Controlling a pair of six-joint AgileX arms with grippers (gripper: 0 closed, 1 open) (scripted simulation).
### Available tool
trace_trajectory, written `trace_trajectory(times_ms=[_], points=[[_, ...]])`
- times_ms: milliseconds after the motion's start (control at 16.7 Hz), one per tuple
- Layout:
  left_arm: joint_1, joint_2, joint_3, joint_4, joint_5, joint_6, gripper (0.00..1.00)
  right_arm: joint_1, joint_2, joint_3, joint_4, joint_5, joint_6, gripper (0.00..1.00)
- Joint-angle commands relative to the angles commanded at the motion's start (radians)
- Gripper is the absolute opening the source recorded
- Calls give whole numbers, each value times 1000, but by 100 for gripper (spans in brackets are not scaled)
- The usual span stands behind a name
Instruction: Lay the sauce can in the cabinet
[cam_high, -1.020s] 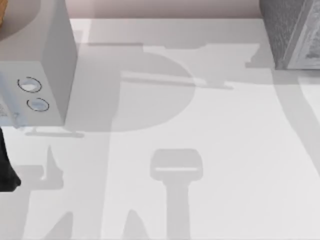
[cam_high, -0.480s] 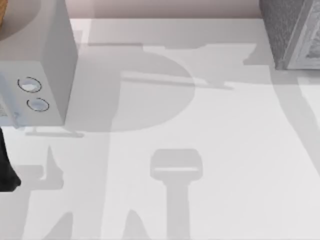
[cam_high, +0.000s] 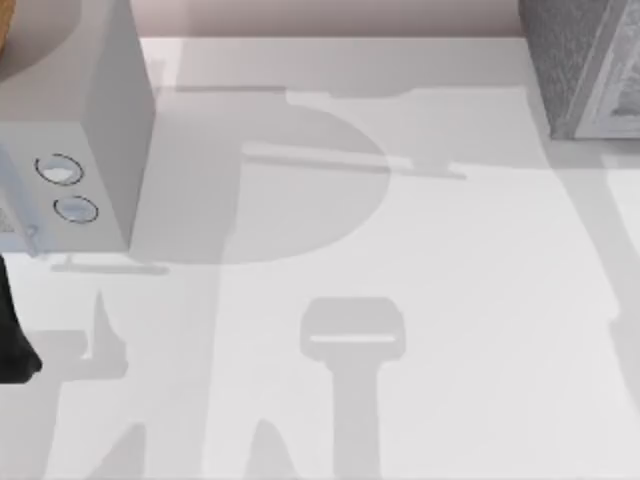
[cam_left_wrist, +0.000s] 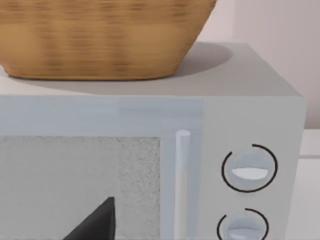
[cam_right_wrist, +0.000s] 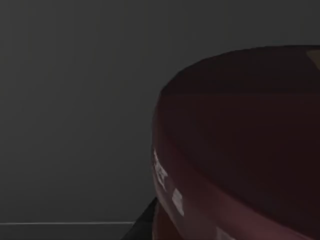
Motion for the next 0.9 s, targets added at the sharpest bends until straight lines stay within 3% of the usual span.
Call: trace_trajectory(times_ms=[540, 900], points=[[0, 0, 0, 0, 0, 0, 100, -15, 165, 140, 31, -42, 6, 0], [0, 0, 0, 0, 0, 0, 100, -15, 165, 140, 31, -42, 6, 45]])
